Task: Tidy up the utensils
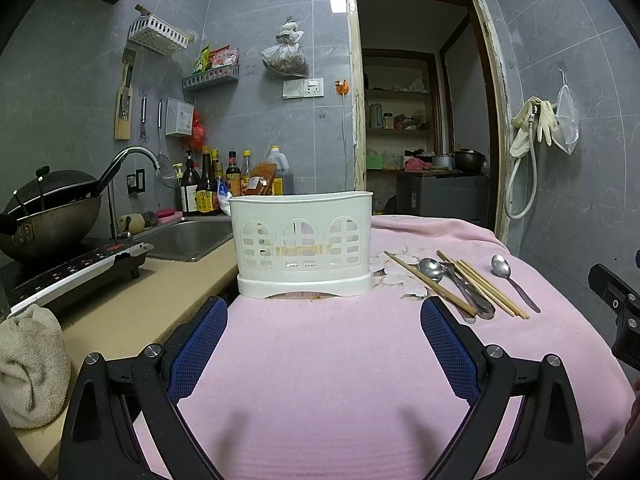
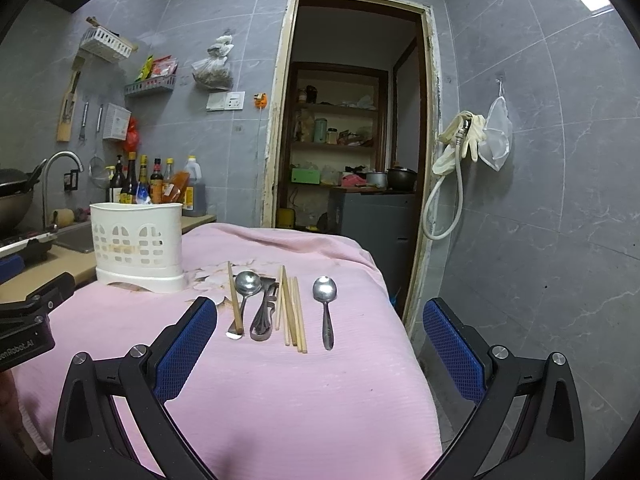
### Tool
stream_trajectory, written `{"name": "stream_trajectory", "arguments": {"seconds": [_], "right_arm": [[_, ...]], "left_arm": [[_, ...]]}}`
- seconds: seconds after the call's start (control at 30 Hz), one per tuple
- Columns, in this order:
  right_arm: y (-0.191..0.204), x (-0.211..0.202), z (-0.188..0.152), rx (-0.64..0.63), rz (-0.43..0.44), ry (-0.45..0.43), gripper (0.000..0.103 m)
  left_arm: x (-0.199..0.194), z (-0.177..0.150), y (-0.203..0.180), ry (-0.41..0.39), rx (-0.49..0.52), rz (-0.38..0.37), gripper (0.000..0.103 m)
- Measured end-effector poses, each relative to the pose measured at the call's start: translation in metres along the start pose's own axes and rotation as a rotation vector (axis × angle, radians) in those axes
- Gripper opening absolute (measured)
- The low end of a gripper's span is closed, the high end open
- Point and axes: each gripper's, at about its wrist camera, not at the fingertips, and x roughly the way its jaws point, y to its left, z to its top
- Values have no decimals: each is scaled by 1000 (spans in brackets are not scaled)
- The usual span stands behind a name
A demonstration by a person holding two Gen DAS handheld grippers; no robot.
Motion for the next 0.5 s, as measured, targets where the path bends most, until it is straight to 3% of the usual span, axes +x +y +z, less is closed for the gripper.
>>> {"name": "stream_trajectory", "arguments": {"seconds": [0.5], "right_arm": [[1,-1,0,0,0,0,103]], "left_arm": [[3,-3,1,3,-3,-2,95]]}}
